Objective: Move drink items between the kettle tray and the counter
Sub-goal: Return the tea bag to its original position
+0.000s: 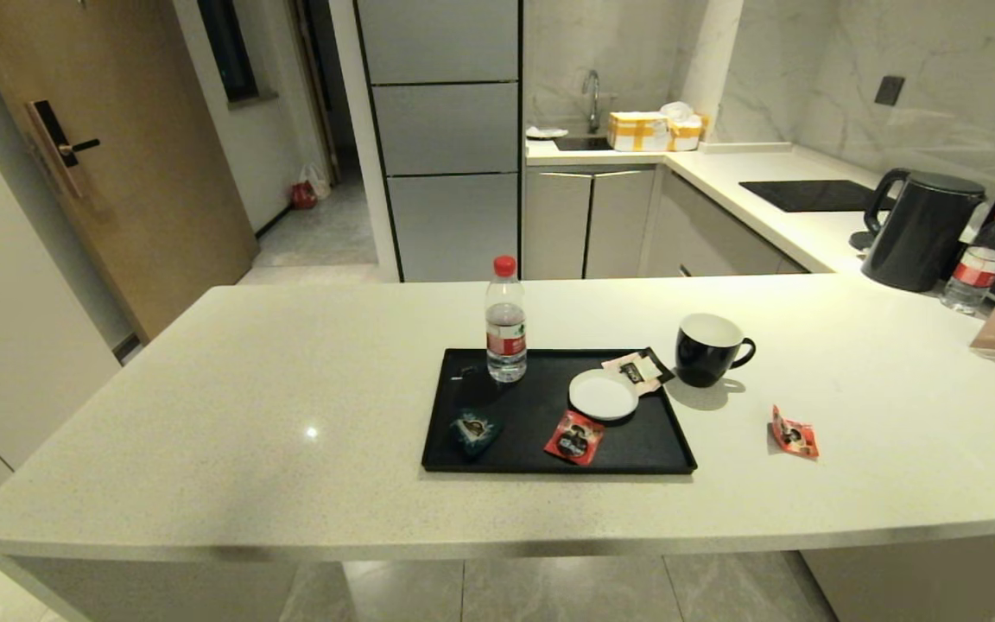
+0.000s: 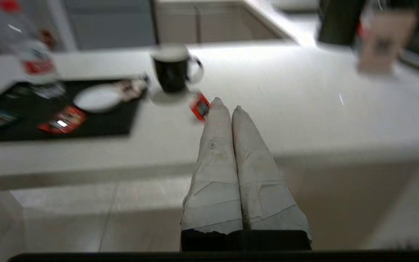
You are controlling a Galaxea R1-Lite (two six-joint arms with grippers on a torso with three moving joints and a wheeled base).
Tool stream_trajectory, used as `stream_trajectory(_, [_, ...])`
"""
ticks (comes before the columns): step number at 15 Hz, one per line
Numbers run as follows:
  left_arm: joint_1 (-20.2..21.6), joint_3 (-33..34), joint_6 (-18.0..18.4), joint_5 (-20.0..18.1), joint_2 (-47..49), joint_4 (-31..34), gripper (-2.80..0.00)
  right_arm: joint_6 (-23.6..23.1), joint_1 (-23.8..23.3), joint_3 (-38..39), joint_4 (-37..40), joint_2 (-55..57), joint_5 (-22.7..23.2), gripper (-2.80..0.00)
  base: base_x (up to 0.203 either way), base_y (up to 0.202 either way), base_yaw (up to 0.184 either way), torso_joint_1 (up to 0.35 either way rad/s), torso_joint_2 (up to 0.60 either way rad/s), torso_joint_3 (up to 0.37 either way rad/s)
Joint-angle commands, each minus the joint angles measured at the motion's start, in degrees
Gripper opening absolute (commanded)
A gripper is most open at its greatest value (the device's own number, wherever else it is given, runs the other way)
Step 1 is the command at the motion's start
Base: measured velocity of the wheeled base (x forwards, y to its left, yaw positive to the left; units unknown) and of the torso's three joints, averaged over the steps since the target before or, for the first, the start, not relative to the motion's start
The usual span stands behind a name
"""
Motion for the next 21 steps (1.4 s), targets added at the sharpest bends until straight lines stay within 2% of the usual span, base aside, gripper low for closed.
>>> stream_trajectory(1, [0.0, 0.0, 0.0, 0.0, 0.0, 0.0, -2.80, -1.0, 0.0, 1.6, 0.9, 0.1, 2.6, -2.80, 0.000, 0.000, 0.000, 0.000, 0.00, 0.000])
stream_trajectory(2, [0.0, 0.0, 0.0, 0.0, 0.0, 0.0, -2.80, -1.0, 0.0, 1.6, 5.5, 0.2, 4.1, -2.80, 0.000, 0.000, 0.000, 0.000, 0.00, 0.000])
stream_trajectory(3, [0.0, 0.0, 0.0, 0.0, 0.0, 0.0, -2.80, -1.0, 0.0, 1.6, 6.0, 0.3, 5.1, -2.80, 0.000, 0.000, 0.000, 0.000, 0.00, 0.000])
stream_trajectory(17, [0.0, 0.0, 0.1, 0.0, 0.0, 0.0, -2.80, 0.0, -0.1, 0.2, 5.0, 0.8, 4.4, -2.80, 0.000, 0.000, 0.000, 0.000, 0.00, 0.000])
stream_trajectory(19, [0.0, 0.0, 0.1, -0.1, 0.0, 0.0, -2.80, 1.8, -0.1, -9.1, 7.6, 5.2, 4.3, -2.80, 0.000, 0.000, 0.000, 0.000, 0.00, 0.000])
stream_trajectory(20, [0.0, 0.0, 0.0, 0.0, 0.0, 0.0, -2.80, 3.5, -0.1, -17.5, 10.8, 9.0, 4.3, -2.80, 0.000, 0.000, 0.000, 0.000, 0.00, 0.000])
stream_trajectory(21, [0.0, 0.0, 0.1, -0.1, 0.0, 0.0, -2.80, 5.0, -0.2, -26.8, 17.4, 13.3, 4.2, -2.80, 0.000, 0.000, 0.000, 0.000, 0.00, 0.000])
